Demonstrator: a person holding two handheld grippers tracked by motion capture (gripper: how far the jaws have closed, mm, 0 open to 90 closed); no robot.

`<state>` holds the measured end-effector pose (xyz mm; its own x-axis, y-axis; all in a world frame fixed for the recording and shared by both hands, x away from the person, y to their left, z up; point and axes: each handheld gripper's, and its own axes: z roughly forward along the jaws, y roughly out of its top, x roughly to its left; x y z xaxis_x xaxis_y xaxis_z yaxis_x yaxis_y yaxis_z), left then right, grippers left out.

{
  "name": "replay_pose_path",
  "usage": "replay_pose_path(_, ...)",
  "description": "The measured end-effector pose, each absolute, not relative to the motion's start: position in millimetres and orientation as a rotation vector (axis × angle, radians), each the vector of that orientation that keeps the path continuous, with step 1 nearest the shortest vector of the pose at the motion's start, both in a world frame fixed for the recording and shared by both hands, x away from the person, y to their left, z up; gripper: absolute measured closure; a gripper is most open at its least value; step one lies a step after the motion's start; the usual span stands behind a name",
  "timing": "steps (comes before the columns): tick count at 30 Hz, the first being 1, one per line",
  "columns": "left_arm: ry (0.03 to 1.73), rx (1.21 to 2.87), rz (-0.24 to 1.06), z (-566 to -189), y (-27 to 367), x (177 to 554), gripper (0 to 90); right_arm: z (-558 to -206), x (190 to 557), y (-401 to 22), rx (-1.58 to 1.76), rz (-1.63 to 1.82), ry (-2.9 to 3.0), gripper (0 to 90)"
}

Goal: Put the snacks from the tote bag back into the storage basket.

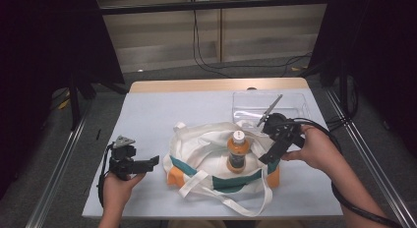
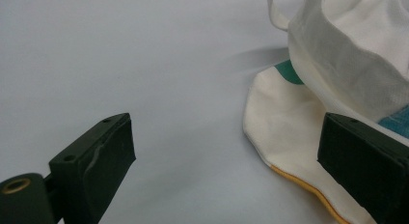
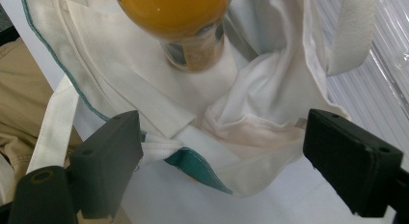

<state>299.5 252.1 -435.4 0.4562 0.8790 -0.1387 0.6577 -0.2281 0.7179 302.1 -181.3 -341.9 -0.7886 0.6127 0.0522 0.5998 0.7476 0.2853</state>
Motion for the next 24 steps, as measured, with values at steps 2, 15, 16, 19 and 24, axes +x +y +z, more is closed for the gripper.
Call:
replay_pose_path(2, 1.283, 1.973, 0.388, -435.3, 252.5, 299.5, 5.8, -343.0, 302.8, -178.2, 1.006, 0.446, 2.9, 13.2)
replay_pose_path(15, 1.284, 1.972, 0.388, -435.0, 253.2, 299.5, 5.8, -348.2, 309.7, -157.8, 0.961, 0.408, 2.935, 13.2)
replay_pose_path(16, 1.284, 1.972, 0.388, -435.0, 253.2, 299.5, 5.8, -348.2, 309.7, -157.8, 0.961, 0.408, 2.935, 13.2)
replay_pose_path(19, 1.283, 1.975, 0.387, -435.2, 253.6, 299.6, 5.8, -350.1, 311.4, -154.1, 0.951, 0.406, 2.941, 13.2)
replay_pose_path(24, 1.281, 1.973, 0.381, -435.5, 253.4, 299.4, 5.8, -352.9, 313.5, -149.1, 0.943, 0.404, 2.949, 13.2)
